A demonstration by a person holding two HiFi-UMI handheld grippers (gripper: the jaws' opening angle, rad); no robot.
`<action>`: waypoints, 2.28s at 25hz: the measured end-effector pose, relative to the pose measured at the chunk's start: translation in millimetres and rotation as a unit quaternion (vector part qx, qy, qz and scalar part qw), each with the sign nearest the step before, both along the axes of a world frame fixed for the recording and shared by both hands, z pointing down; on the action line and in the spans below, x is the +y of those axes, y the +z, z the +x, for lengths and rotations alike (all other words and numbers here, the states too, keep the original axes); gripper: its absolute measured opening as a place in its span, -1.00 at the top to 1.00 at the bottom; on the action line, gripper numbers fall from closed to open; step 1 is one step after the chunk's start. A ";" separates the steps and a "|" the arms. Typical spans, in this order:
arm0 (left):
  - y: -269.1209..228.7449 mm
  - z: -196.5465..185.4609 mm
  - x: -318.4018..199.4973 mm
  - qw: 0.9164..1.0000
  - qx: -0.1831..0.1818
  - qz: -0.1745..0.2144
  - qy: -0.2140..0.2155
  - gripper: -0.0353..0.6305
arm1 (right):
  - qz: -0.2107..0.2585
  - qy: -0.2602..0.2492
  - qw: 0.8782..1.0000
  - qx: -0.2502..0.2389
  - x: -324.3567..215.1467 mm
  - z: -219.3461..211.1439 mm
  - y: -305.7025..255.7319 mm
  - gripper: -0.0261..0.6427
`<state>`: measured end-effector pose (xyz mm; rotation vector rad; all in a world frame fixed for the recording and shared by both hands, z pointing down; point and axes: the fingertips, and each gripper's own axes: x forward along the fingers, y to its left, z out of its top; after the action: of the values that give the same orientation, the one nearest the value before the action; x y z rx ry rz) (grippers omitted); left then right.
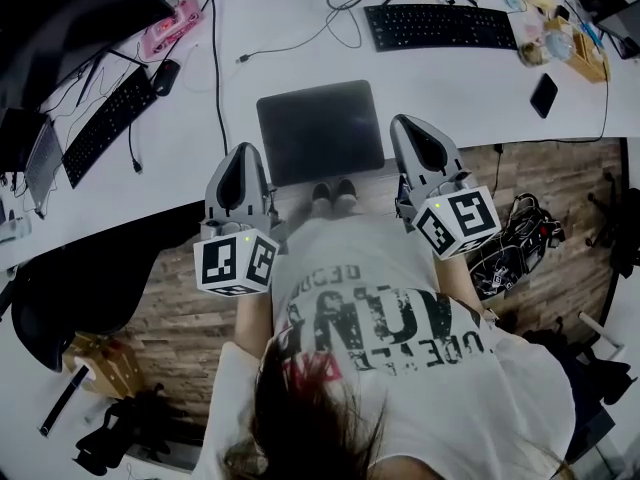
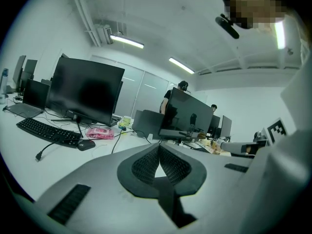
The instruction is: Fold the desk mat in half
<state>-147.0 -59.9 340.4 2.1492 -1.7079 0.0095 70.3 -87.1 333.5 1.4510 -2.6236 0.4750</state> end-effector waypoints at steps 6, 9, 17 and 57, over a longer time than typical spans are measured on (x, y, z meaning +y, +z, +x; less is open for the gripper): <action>19.1 -0.1 1.8 0.999 0.006 -0.032 0.007 0.88 | -0.019 0.005 1.000 -0.006 0.6 -0.6 9.8 0.93; 26.5 -2.0 5.4 0.999 0.010 -0.045 0.008 0.88 | -0.030 0.002 1.000 -0.002 3.0 -3.0 16.2 0.93; 40.0 -4.8 15.9 0.998 0.018 -0.065 0.000 0.88 | -0.041 -0.008 0.999 0.000 10.4 -5.2 23.3 0.93; 246.8 11.8 79.6 0.910 0.116 -0.396 0.034 0.45 | -0.081 -0.001 0.997 -0.007 25.3 -14.3 51.3 0.93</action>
<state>-135.2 19.8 587.3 1.5176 -1.1938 0.3828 56.0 -61.8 384.8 1.3986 -2.5287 0.6827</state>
